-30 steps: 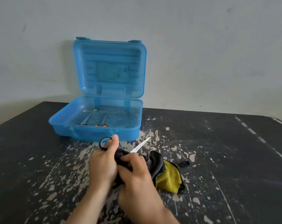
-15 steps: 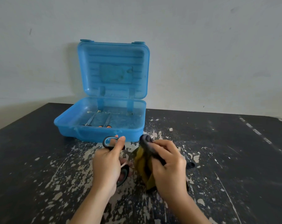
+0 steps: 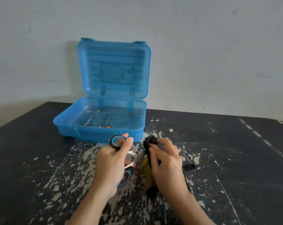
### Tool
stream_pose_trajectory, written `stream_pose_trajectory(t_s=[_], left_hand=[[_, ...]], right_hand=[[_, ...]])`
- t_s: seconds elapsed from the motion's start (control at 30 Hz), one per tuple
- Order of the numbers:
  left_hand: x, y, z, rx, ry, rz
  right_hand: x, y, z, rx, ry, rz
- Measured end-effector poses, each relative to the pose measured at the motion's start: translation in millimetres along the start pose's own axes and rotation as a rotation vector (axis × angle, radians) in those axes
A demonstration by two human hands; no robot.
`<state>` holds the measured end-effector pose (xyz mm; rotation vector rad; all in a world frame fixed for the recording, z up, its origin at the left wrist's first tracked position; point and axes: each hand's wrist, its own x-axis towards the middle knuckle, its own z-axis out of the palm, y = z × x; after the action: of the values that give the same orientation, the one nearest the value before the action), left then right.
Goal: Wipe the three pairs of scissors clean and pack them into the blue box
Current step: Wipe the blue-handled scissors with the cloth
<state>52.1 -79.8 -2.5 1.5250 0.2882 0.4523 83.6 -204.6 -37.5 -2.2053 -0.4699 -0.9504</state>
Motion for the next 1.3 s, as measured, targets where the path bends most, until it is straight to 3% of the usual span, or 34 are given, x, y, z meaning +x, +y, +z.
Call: stream_pose_trajectory(t_s=[0.17, 0.27, 0.33, 0.4, 0.53, 0.73, 0.9, 1.0, 1.07, 1.17, 1.3], left_hand=[[0.6, -0.2, -0.4, -0.008, 0.002, -0.113], [4.7, -0.3, -3.8, 0.031, 0.041, -0.070], [3.6, 0.3, -3.2, 0.114, 0.054, 0.040], [0.6, 0.9, 0.6, 0.188, 0.035, 0.121], [4.4, -7.9, 1.5, 0.225, 0.022, 0.181], [-3.1, -2.7, 5.1, 0.178, -0.015, 0.159], [-11.9, 6.4, 8.6, 0.158, 0.006, 0.059], [-8.0, 7.2, 4.8, 0.102, 0.055, 0.045], [-5.3, 4.8, 3.3, 0.084, 0.069, 0.068], [-5.4, 2.5, 4.9, 0.102, 0.076, 0.091], [-9.0, 3.4, 5.6, 0.032, 0.067, 0.058]], right_hand=[[19.7, 31.1, -14.7, -0.007, -0.148, 0.355], [28.3, 33.1, -34.2, 0.054, -0.011, 0.462], [31.4, 12.5, -44.3, 0.182, 0.044, 0.391], [23.5, -17.1, -39.9, 0.312, -0.069, 0.284], [-8.2, -33.3, -4.6, 0.030, -0.191, -0.118], [10.3, -1.3, -7.3, -0.062, -0.125, -0.017], [23.0, 33.7, -20.4, -0.142, -0.260, 0.220], [26.1, 29.5, -34.0, -0.045, -0.076, 0.320], [25.2, 8.0, -36.0, 0.043, 0.020, 0.229], [8.2, -28.3, -16.9, 0.051, -0.054, 0.017], [-2.2, -26.1, 3.0, -0.011, -0.089, -0.037]])
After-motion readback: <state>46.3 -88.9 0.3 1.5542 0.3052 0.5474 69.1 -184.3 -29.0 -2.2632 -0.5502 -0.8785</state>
